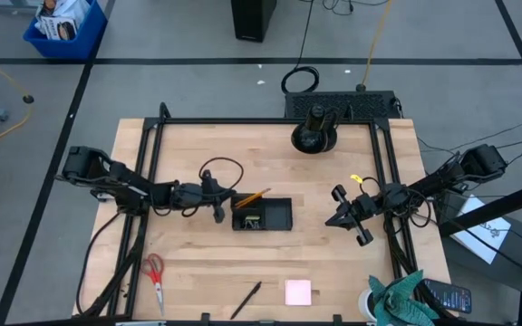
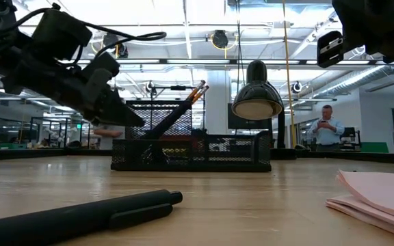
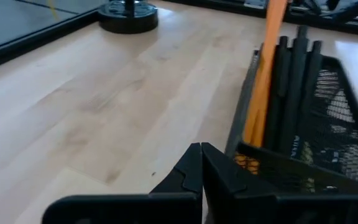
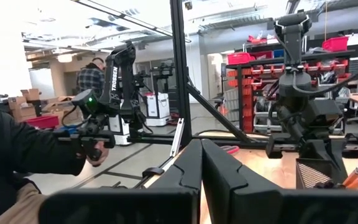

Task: Pick and place office supplies into organizer
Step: Adjust the black desk organizer

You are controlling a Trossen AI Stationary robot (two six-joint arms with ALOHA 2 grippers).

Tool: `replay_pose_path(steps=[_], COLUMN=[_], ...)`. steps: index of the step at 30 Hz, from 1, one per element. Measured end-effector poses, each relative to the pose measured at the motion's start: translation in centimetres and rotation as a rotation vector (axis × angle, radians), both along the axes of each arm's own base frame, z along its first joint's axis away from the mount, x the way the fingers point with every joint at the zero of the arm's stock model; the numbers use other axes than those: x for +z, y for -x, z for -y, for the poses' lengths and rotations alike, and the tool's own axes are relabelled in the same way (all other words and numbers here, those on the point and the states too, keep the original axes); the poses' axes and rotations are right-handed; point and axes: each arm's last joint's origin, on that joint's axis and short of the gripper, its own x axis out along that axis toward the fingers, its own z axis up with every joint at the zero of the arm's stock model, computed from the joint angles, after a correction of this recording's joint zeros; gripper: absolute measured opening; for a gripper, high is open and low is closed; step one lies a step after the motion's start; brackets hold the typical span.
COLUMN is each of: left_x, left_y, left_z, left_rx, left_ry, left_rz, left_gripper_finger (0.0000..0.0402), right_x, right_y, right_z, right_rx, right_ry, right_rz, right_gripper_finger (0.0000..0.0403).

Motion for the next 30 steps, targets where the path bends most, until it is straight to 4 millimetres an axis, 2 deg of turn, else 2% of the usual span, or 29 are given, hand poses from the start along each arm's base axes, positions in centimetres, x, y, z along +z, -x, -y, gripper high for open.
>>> replay_pose_path(steps=[13,18,23,27,30], left_x=[0.1,1.0,2.3,2.8,3.1], left_y=[0.1,0.0,0.3,0.6,0.1], left_z=[-0.5,-0.1,0.0,1.1,2.7], left_rx=[0.137,0.138,0.143,0.101,0.053], left_ry=[-0.047,-0.141,-0.131,-0.099,-0.068], left_rz=[0.015,0.061,0.117,0.094,0.014], left_gripper_finger=[0.0004,0.0004,0.0005,0.0002,0.0002], right_x=[0.0,-0.2,-0.3,-0.3,-0.5], right_y=[0.0,0.0,-0.1,-0.1,-0.1], right_z=[0.0,0.0,0.0,0.0,0.0], right_rx=[0.001,0.002,0.002,0.002,0.003], right_ry=[-0.003,0.003,0.005,0.006,0.007], right_rz=[-0.002,-0.023,-0.032,-0.035,-0.058], right_gripper_finger=[0.0000,0.0000,0.0000,0.0000,0.0000])
